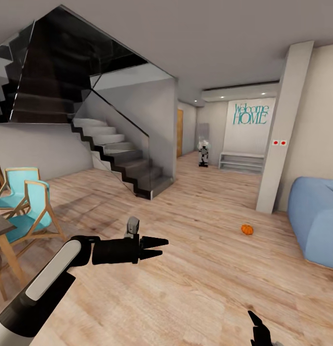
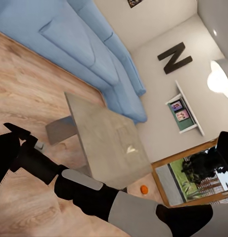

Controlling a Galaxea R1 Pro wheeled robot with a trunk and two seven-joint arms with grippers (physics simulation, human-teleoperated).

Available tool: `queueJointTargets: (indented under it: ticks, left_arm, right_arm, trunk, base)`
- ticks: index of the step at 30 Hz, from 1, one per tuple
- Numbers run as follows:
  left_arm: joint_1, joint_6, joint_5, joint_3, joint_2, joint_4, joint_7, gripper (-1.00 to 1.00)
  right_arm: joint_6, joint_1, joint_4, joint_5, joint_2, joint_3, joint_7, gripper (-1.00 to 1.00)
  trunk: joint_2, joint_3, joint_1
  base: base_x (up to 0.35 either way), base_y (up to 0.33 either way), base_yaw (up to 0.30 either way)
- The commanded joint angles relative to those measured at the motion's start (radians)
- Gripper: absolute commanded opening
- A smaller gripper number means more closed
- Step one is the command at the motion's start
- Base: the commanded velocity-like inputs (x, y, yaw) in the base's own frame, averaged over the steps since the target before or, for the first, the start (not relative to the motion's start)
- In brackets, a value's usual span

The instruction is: Place each of the two pumpkins and all three candles from the living room inside a cabinet in the living room (use any cabinet), then make sure every cabinet is closed, and position the cauldron so it is next to a table in the living room.

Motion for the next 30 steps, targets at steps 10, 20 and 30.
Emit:
queueJointTargets:
  ticks: [10,20,30]
  left_arm:
    - [-0.001,0.001,0.004,-0.001,0.001,0.0,0.003,1.0]
    - [-0.001,0.001,0.004,-0.002,-0.002,0.0,0.005,1.0]
    - [-0.001,0.001,0.004,-0.01,-0.004,0.001,0.005,1.0]
  right_arm:
    - [0.01,-0.001,0.001,-0.01,0.0,-0.005,0.0,1.0]
    - [0.01,-0.001,0.001,-0.01,0.0,-0.005,0.003,1.0]
    - [0.01,-0.001,0.001,-0.011,0.0,-0.005,0.003,1.0]
  trunk:
    - [-0.001,-0.001,0.001]
    - [-0.001,-0.001,0.001]
    - [-0.001,-0.001,0.001]
  base:
    - [0.33,0.0,0.0]
    - [0.33,0.0,0.0]
    - [0.33,0.0,0.0]
